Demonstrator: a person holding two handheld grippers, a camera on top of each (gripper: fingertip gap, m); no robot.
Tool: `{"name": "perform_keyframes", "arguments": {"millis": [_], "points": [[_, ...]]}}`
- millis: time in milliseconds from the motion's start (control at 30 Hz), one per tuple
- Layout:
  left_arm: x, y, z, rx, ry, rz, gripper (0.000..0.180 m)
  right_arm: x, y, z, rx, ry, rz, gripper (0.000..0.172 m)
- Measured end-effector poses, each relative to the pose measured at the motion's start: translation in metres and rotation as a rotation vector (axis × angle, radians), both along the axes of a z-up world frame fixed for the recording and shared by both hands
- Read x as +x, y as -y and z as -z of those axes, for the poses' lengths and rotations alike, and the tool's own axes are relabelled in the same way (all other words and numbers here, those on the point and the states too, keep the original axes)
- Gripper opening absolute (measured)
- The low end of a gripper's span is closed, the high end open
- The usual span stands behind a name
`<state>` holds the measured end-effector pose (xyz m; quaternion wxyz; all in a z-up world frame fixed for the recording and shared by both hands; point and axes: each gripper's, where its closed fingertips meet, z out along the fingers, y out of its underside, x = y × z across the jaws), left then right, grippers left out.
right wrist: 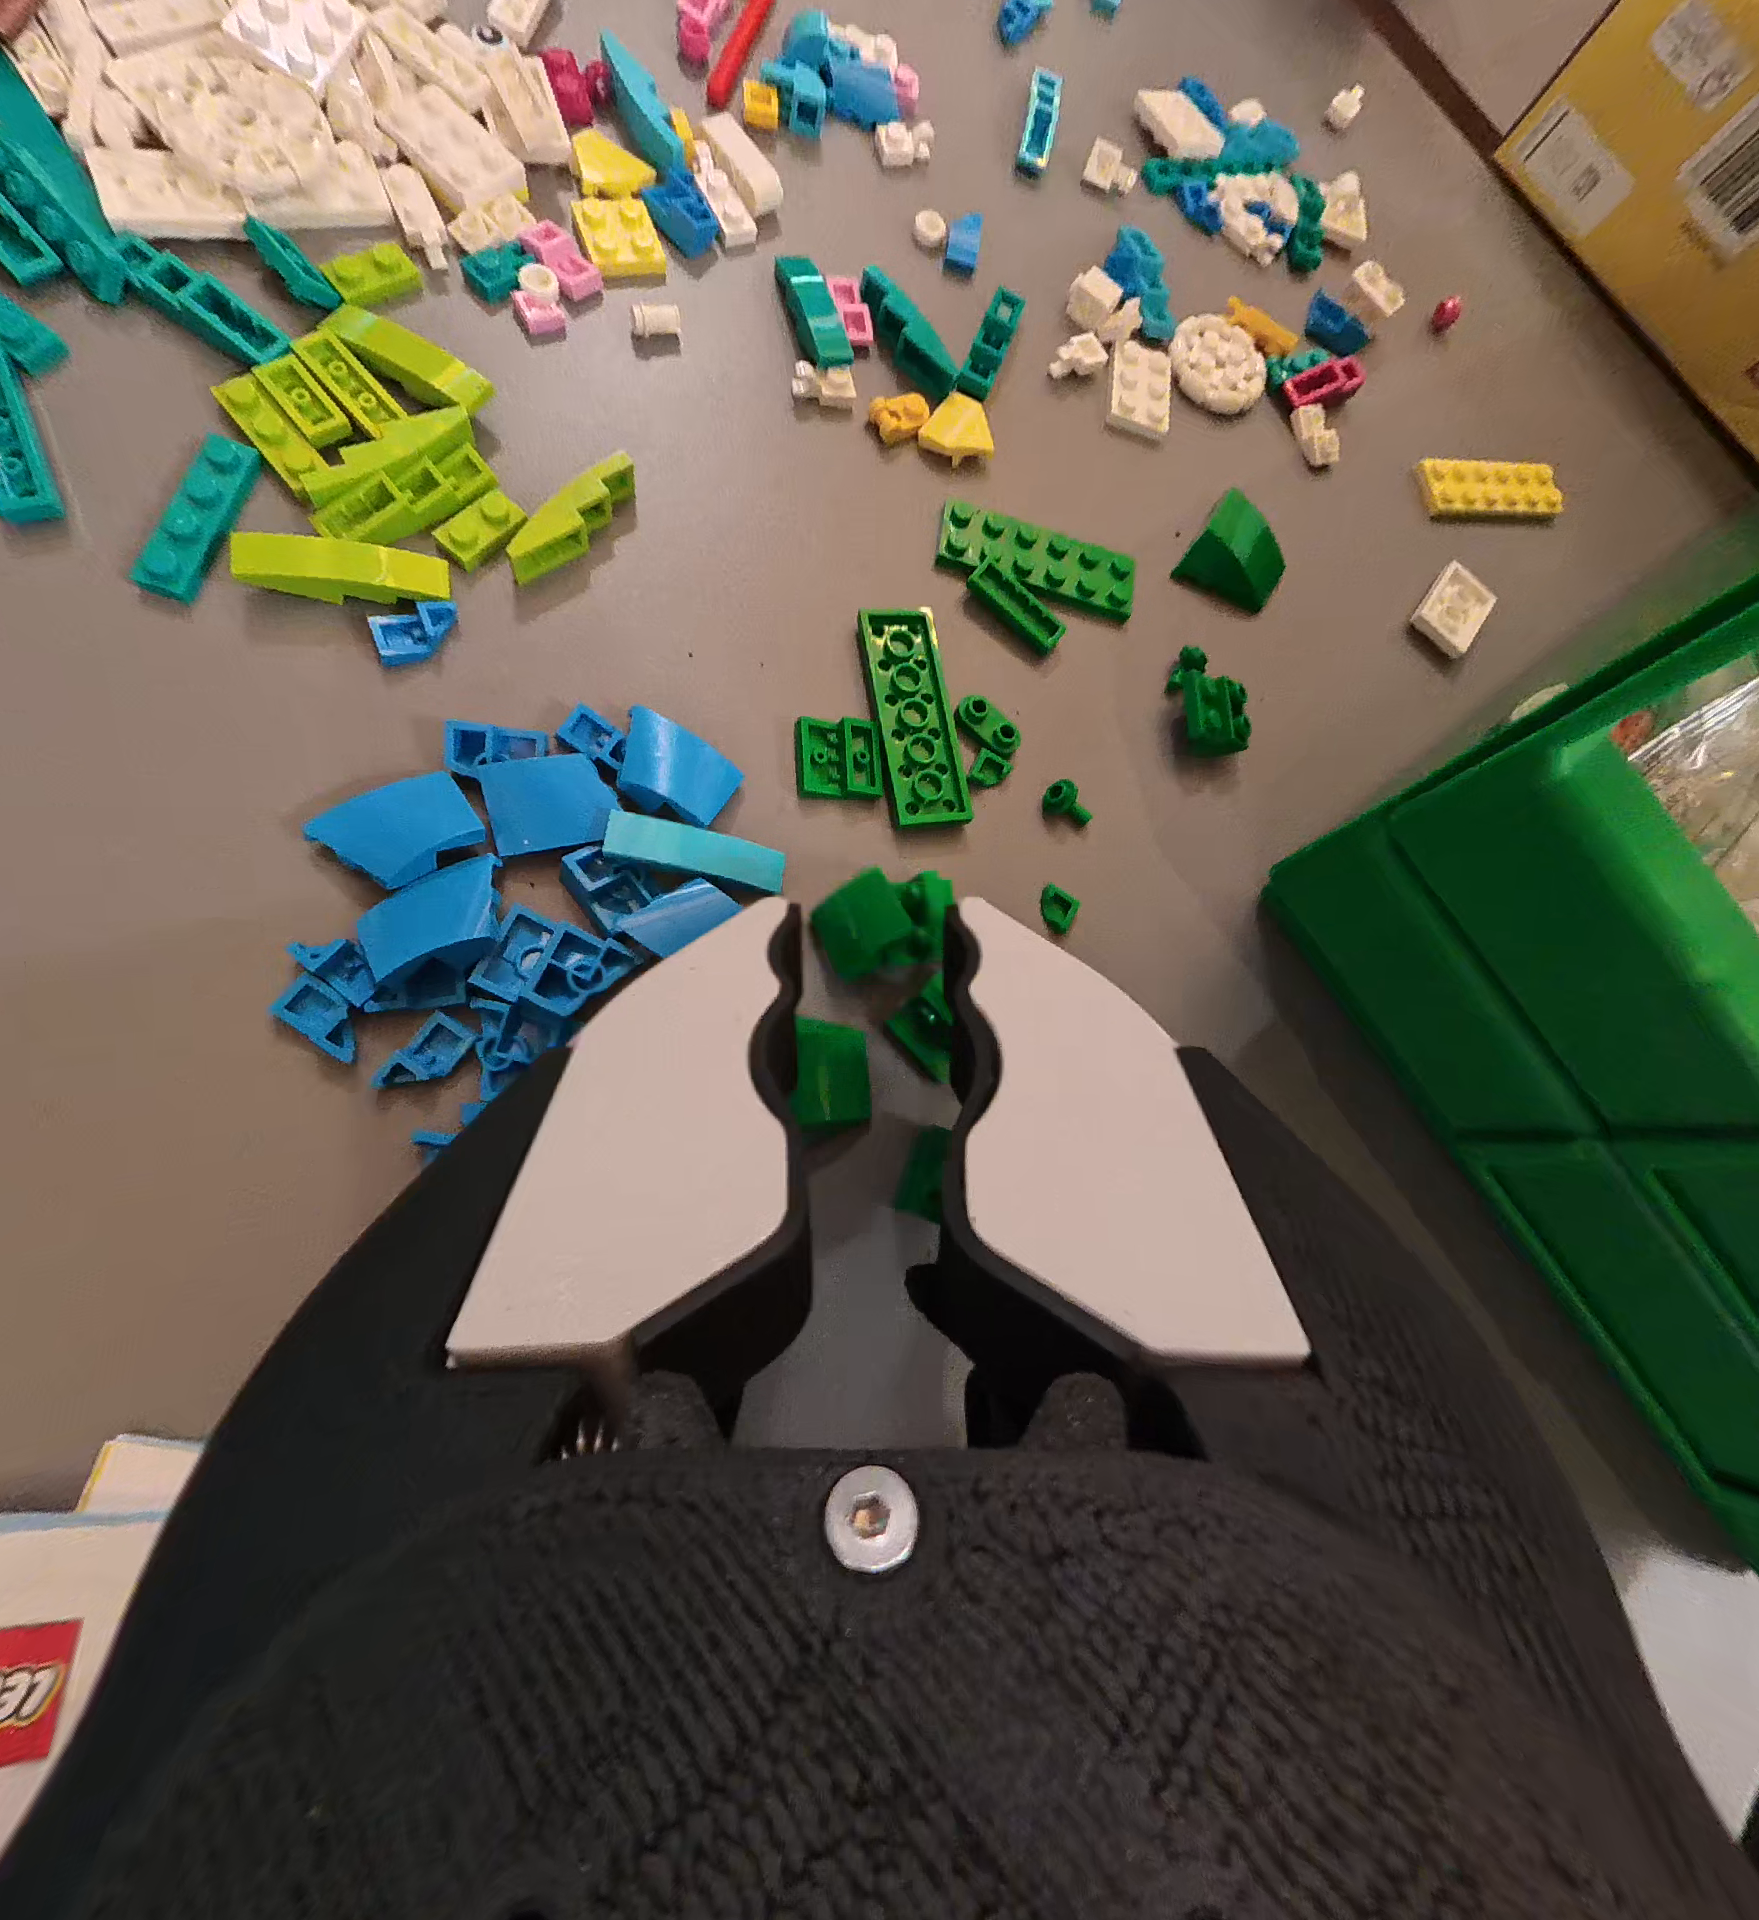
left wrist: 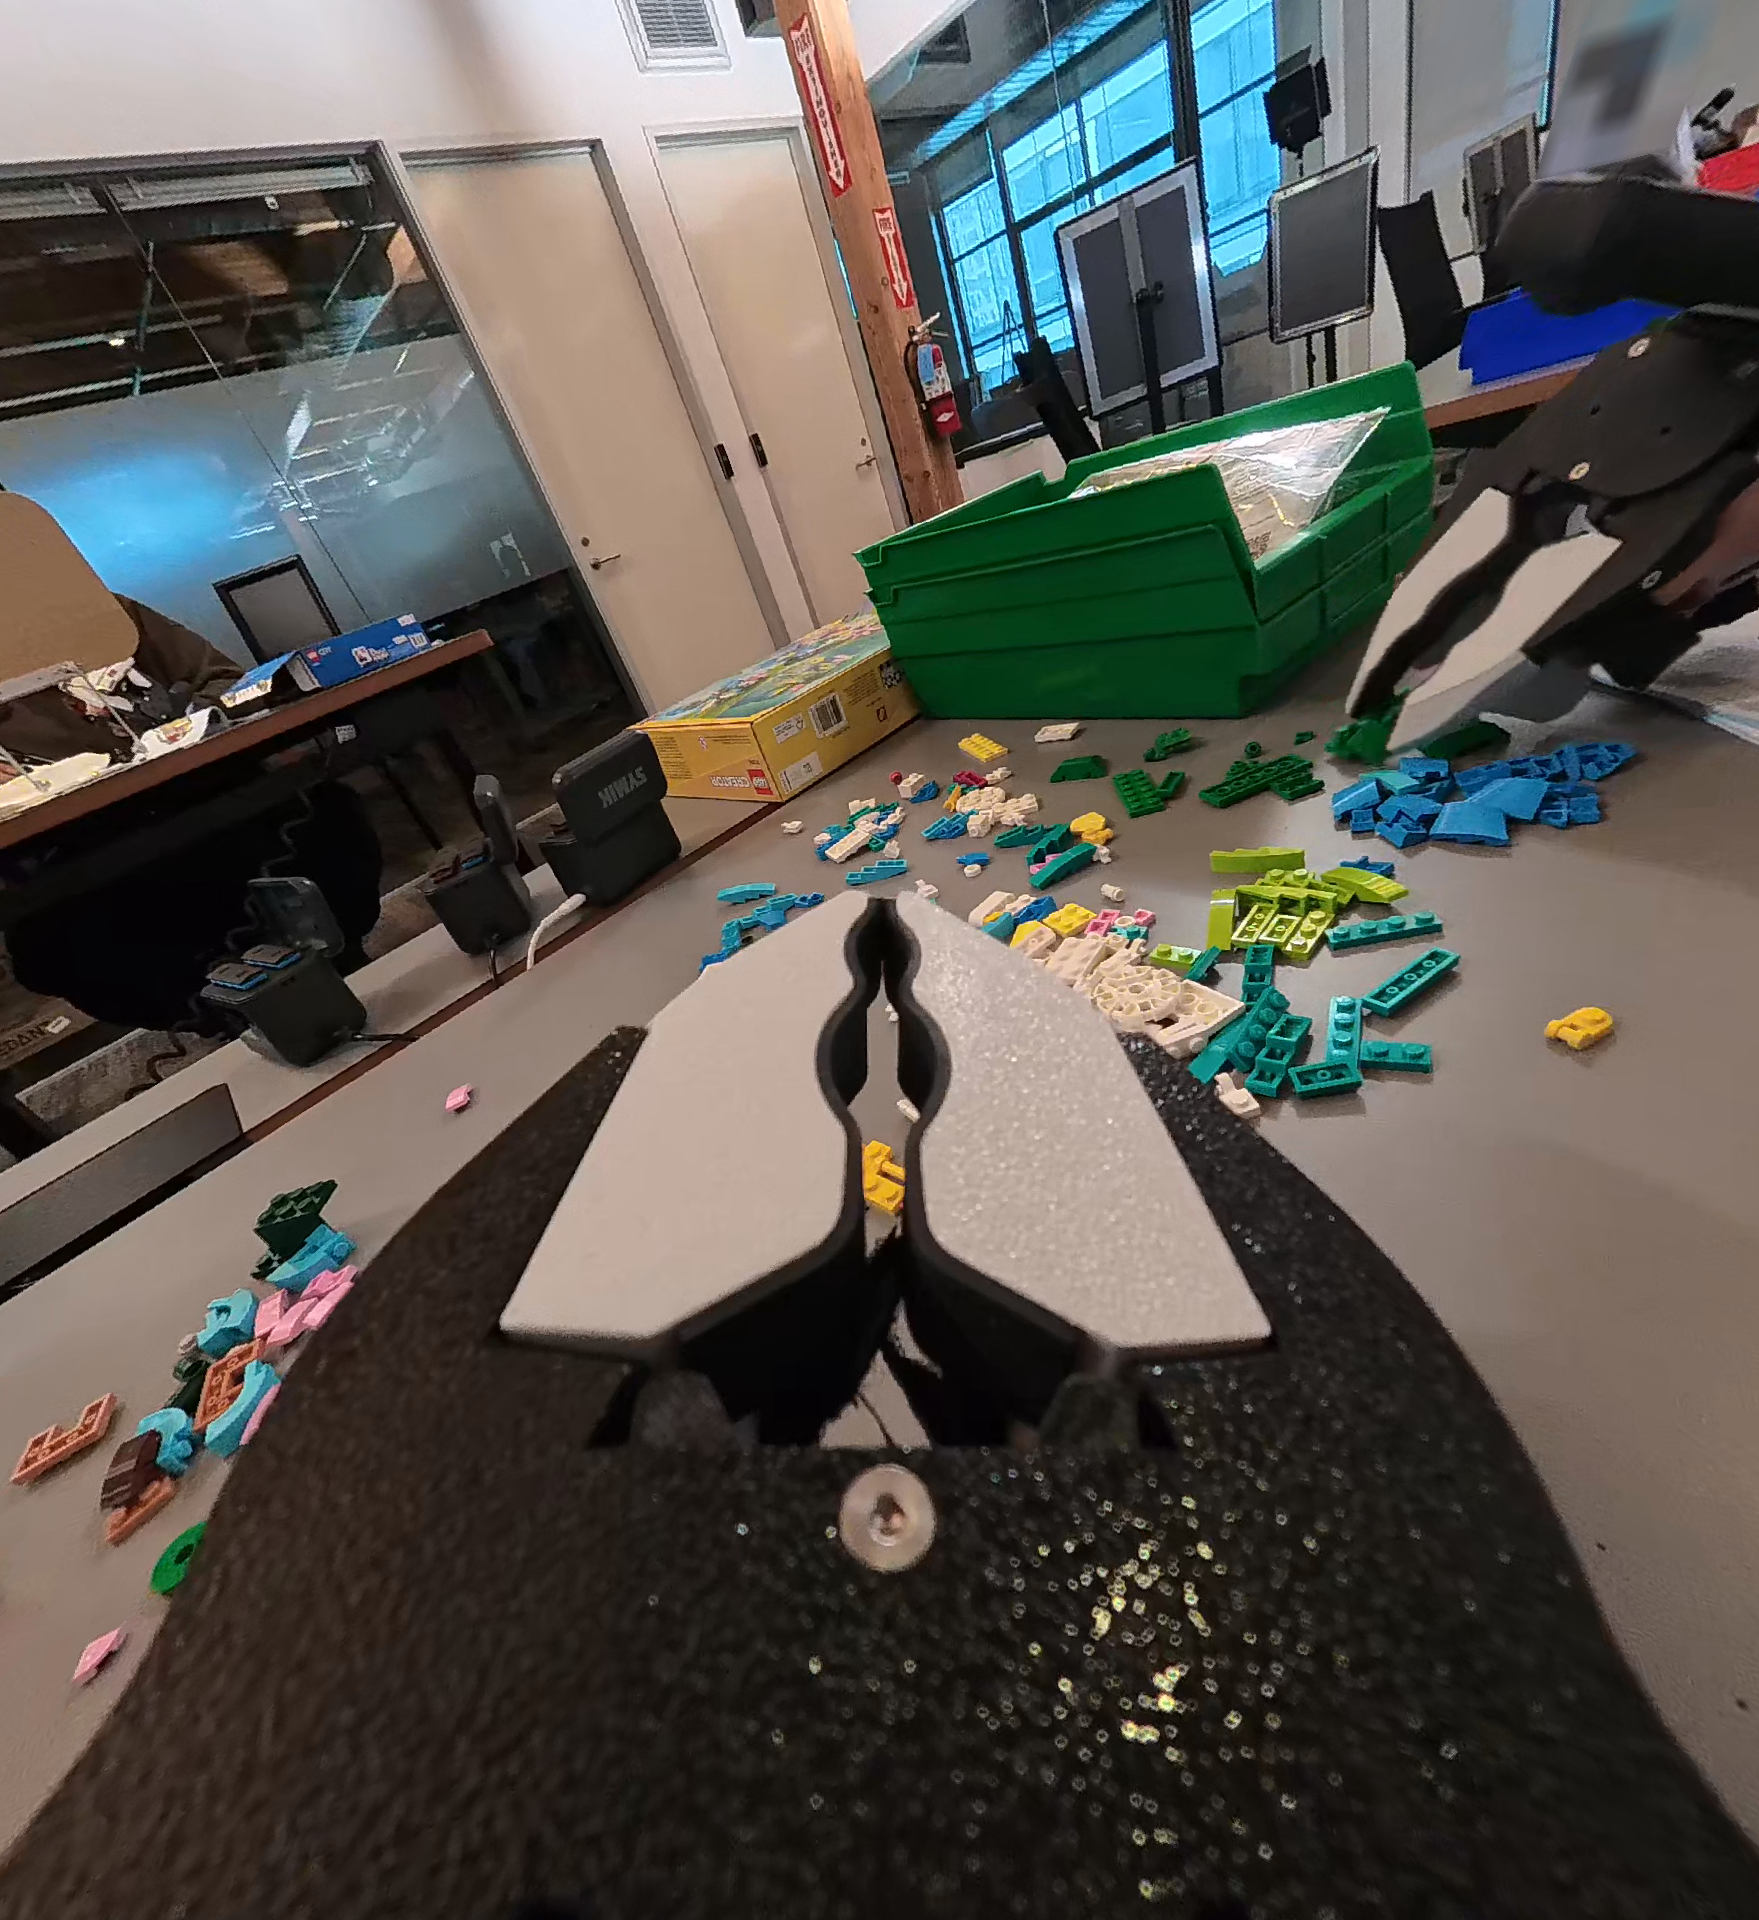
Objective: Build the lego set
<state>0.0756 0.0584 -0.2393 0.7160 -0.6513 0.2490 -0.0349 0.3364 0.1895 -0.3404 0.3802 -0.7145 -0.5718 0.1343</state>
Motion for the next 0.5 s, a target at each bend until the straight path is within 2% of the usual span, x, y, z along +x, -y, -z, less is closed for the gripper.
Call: {"name": "perform_keyframes", "arguments": {"millis": [133, 333, 500], "points": [[0.000, 0.000, 0.000, -0.004, 0.004, 0.002, 0.000, 0.008, 0.000, -0.001, -0.022, 0.000, 0.027, 0.025], [0.001, 0.000, 0.002, -0.009, -0.005, 0.009, 0.000, 0.009, -0.002, -0.003, -0.023, 0.000, 0.047, 0.020], [0.003, 0.000, 0.003, -0.013, -0.010, 0.017, 0.000, 0.007, -0.010, 0.006, -0.006, 0.052, 0.077, 0.011]]}}
